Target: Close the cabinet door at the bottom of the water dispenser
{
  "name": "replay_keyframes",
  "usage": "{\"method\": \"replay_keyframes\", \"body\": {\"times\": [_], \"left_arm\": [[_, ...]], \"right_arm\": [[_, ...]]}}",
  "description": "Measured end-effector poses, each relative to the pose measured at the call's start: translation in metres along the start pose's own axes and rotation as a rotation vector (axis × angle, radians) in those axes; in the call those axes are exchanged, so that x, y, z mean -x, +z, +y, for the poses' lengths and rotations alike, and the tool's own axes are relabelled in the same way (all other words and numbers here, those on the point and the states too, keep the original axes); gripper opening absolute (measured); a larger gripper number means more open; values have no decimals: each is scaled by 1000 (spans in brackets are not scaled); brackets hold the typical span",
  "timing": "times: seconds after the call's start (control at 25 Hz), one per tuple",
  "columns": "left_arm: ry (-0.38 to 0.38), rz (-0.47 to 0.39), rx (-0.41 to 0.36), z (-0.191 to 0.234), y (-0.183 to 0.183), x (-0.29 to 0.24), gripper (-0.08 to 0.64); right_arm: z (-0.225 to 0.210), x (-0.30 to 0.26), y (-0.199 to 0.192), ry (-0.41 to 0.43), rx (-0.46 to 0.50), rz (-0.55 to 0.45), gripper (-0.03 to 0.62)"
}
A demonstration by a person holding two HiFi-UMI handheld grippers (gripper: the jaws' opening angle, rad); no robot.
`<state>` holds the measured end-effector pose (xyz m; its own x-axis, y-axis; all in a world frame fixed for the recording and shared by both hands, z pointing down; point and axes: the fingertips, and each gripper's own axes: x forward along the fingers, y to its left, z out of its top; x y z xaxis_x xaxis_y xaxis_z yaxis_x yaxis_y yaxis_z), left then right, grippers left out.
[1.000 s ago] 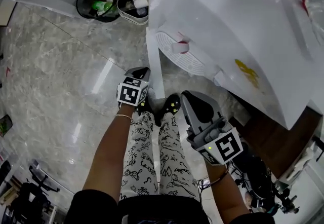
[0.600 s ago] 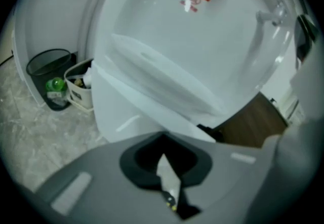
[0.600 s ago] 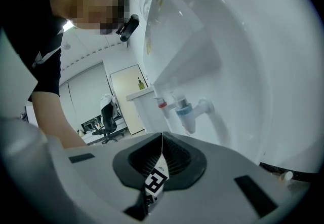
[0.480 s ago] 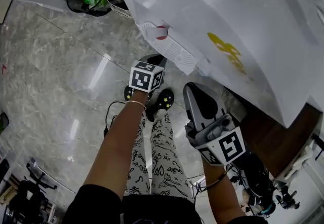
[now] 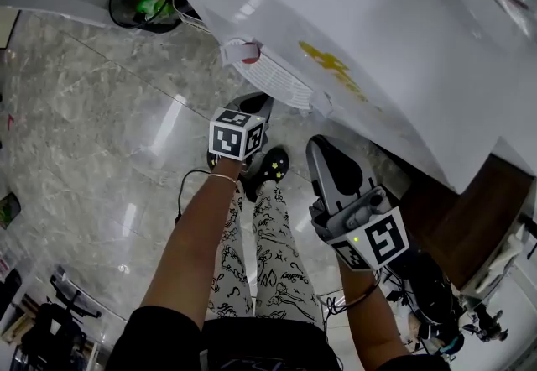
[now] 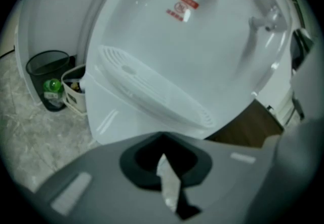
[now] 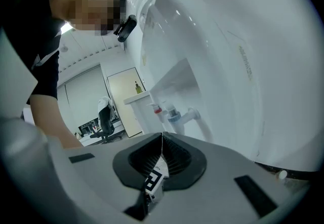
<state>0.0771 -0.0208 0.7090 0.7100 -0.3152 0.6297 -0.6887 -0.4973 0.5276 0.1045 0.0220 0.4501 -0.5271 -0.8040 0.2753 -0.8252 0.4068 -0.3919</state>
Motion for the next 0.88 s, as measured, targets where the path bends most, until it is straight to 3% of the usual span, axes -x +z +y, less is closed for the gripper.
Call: {"method": "replay_keyframes", "body": {"times": [0.2, 0.36, 0.52, 0.72, 0.88], "left_arm": [[-14, -77, -94, -26, 26, 61, -3], [-18, -166, -170, -60, 72, 130, -3], [-47, -245, -293, -112, 117, 209, -3], [-75, -341, -363, -197, 166, 309, -3], [-108, -433, -451, -244, 212, 357, -3]], "right_arm": [[18, 9, 12, 22, 1, 14, 17], [39, 17, 41, 36, 8, -9, 17], [66, 24, 85, 58, 11, -60, 17], [112, 56, 155, 108, 48, -101, 17], [136, 72, 203, 165, 87, -174, 17]]}}
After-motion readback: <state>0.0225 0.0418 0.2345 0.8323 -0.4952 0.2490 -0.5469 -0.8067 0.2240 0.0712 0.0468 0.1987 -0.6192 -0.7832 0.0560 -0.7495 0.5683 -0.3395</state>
